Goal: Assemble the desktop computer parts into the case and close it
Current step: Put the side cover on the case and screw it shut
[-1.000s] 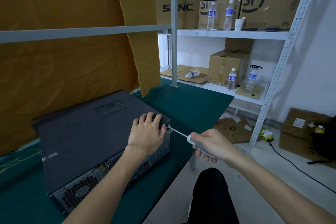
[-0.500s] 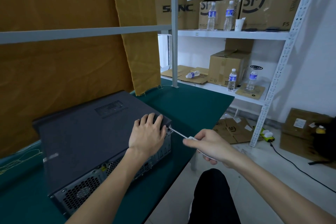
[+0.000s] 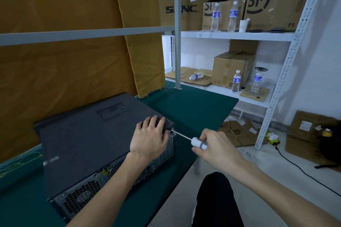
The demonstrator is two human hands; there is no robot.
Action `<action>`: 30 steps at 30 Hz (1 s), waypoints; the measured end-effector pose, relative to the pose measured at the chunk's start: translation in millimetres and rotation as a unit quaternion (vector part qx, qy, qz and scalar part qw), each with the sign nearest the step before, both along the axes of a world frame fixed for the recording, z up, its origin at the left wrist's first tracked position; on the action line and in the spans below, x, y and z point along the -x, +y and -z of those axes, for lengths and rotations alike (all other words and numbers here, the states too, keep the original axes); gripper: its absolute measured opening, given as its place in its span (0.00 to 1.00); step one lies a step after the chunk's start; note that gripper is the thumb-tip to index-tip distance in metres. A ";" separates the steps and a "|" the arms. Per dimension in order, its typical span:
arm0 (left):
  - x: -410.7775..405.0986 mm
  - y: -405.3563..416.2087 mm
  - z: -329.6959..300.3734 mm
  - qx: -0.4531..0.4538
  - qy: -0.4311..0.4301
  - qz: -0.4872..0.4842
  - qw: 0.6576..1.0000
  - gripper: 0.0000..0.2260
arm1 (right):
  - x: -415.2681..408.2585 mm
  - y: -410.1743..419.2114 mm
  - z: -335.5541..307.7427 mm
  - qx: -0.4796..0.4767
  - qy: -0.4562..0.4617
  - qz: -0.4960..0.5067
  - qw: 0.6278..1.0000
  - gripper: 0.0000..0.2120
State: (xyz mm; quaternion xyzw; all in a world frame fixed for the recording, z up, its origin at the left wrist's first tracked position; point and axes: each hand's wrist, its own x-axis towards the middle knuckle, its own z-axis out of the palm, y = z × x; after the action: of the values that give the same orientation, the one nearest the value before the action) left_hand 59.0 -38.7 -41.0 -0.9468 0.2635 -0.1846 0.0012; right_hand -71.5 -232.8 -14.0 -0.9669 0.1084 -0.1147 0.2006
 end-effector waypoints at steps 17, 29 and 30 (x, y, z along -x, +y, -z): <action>0.4 -0.3 -1.2 -0.005 0.006 0.001 1.000 0.25 | -4.6 5.1 2.6 -0.311 0.079 -0.029 0.947 0.20; 0.6 -0.6 -1.5 -0.011 0.011 0.000 1.000 0.26 | -9.7 12.2 -6.3 -0.109 0.040 -0.066 0.991 0.22; 0.9 -0.7 -0.9 -0.014 0.011 0.000 1.000 0.26 | -10.9 9.5 -8.8 -0.136 0.053 -0.062 0.987 0.23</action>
State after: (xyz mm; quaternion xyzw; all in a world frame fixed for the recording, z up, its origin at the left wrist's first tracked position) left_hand 58.1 -39.4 -40.1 -0.9487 0.2661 -0.1701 0.0118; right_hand -60.6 -223.2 -5.2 -0.9400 0.0732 -0.0347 0.3313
